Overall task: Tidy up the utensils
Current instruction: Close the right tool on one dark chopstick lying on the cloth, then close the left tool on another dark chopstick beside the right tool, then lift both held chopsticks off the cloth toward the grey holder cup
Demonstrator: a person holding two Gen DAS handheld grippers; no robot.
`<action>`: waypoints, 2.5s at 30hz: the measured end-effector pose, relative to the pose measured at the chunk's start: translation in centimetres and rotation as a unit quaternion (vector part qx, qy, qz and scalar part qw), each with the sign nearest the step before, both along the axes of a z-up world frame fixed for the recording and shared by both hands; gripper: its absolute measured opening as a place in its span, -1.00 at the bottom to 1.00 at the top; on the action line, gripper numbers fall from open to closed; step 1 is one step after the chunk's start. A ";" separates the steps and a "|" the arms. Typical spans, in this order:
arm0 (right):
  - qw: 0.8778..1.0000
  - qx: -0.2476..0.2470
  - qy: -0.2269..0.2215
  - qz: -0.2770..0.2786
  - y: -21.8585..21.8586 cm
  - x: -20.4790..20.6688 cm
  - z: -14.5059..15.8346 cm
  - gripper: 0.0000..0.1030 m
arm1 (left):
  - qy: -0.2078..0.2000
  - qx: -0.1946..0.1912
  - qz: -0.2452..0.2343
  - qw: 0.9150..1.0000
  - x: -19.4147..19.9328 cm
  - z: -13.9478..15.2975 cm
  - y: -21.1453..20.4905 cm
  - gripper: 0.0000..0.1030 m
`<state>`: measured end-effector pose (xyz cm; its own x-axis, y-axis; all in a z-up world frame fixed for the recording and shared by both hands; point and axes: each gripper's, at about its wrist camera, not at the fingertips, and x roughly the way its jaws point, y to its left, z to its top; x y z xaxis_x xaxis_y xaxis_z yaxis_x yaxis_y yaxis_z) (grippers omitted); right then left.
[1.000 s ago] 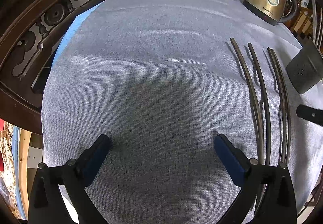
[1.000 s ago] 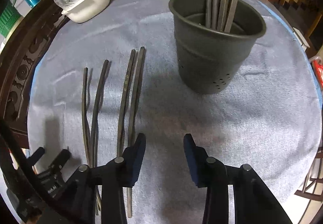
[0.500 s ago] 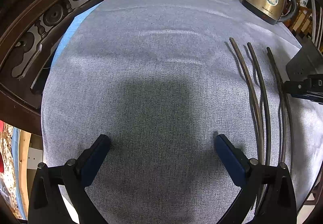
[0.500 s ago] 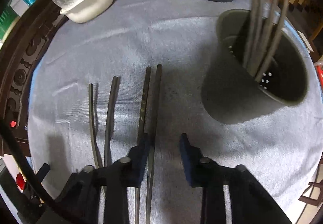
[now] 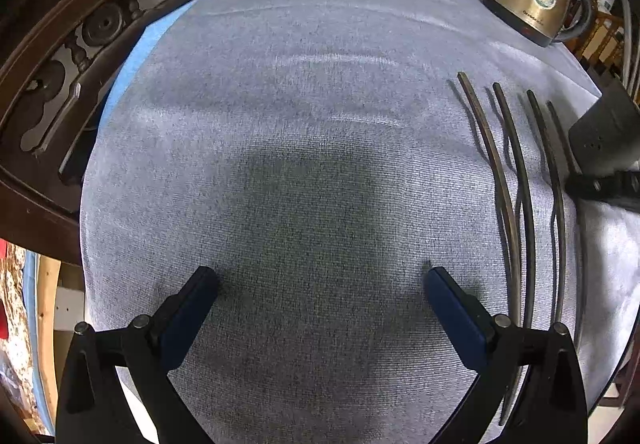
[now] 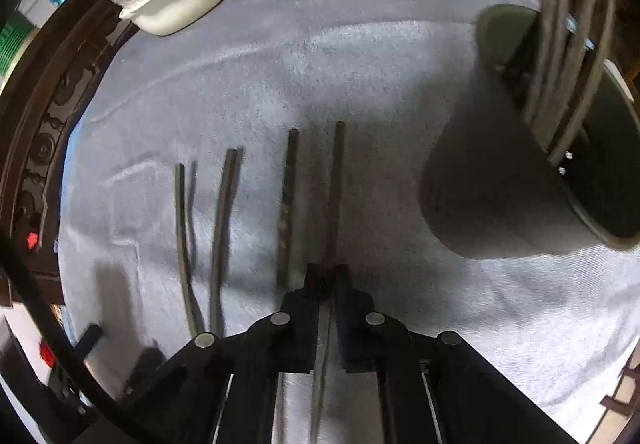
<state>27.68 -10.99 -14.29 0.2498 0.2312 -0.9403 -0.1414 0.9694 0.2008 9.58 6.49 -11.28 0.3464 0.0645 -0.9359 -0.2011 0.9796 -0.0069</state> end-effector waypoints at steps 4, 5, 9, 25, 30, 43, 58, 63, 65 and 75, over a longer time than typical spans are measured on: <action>1.000 0.002 -0.008 0.010 -1.9 -1.3 0.2 -0.88 | 0.015 -0.041 0.008 0.999 1.5 0.8 0.1 0.99; 1.000 0.002 -0.010 0.014 -2.4 -1.6 0.2 -0.88 | 0.015 -0.044 0.008 0.999 2.1 1.2 -0.1 0.99; 1.000 0.012 -0.007 0.021 -3.5 -2.2 -0.7 -0.88 | 0.030 -0.085 0.005 0.996 5.1 2.7 -1.4 0.77; 0.997 0.066 -0.013 0.032 -8.0 -3.8 -1.2 -0.88 | 0.142 -0.126 0.028 0.981 13.6 1.2 -5.2 -0.26; 0.997 0.068 -0.007 0.040 -8.4 -4.2 -1.5 -0.88 | 0.169 -0.115 0.000 0.979 14.7 0.1 -6.4 -0.89; 0.997 0.061 0.008 0.040 -9.7 -4.6 -1.1 -0.88 | 0.193 -0.047 -0.130 0.971 12.6 1.7 -6.5 -0.90; 0.983 -0.071 0.126 0.113 -6.0 -2.4 -1.5 -0.82 | 0.294 -0.031 -0.152 0.943 13.5 -2.7 -1.6 -0.87; 0.974 -0.117 0.132 0.145 -3.8 -2.0 -1.5 -0.85 | 0.286 -0.037 -0.155 0.945 13.4 -2.8 -3.0 -0.89; 0.974 -0.118 0.125 0.147 -3.3 -2.3 -1.3 -0.87 | 0.275 -0.060 -0.139 0.949 13.0 -2.5 -2.3 -0.89; 0.994 0.003 0.019 0.107 -4.9 -6.9 4.6 -0.88 | 0.172 -0.149 -0.102 0.968 10.3 3.4 2.8 -0.90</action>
